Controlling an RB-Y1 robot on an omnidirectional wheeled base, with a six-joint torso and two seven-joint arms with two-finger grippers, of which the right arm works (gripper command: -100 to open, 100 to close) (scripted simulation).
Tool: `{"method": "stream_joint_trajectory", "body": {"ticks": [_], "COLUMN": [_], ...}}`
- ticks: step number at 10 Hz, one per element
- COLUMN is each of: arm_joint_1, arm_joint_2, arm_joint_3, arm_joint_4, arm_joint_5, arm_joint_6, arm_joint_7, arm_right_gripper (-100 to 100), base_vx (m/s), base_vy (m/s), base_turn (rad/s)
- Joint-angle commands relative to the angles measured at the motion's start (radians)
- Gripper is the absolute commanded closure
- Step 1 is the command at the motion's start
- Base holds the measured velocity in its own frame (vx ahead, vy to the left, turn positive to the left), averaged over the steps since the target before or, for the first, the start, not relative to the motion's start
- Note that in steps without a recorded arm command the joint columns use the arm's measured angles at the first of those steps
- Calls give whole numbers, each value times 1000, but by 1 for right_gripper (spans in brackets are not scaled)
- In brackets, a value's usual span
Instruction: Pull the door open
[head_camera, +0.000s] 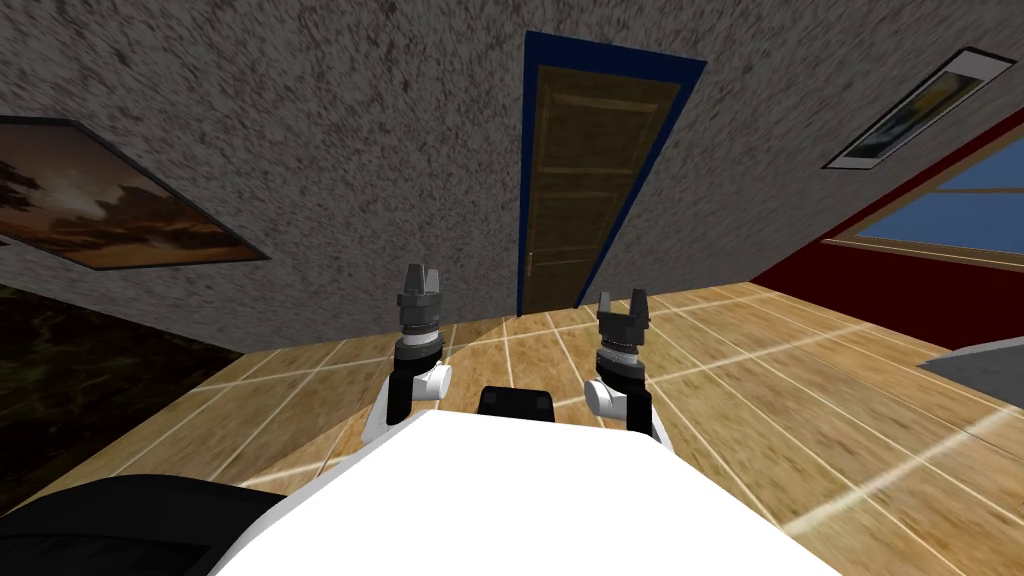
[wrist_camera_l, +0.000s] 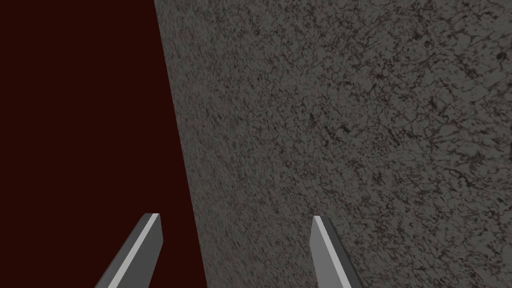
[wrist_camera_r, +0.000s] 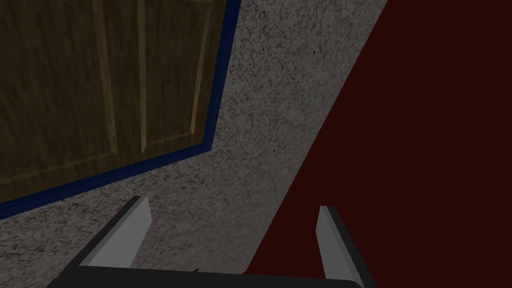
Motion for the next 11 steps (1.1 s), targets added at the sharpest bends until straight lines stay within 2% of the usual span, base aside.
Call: {"method": "stream_joint_trajectory", "body": {"ticks": [1,6,11], "arm_joint_1": [-9,-56,-112], "arm_joint_2": [-8,-28,-48], "arm_joint_3": [1,7,15], "arm_joint_4": [31,148,288], "arm_joint_5": [-17,-79,-153], "arm_joint_6": [-8,-25,-46], "arm_joint_7": [-28,-123,-237], "arm_right_gripper": [-100,-100,-100], "base_vx": [73,82,91], "base_vy": [-17,-19,-28], "base_turn": [76,104,129]}}
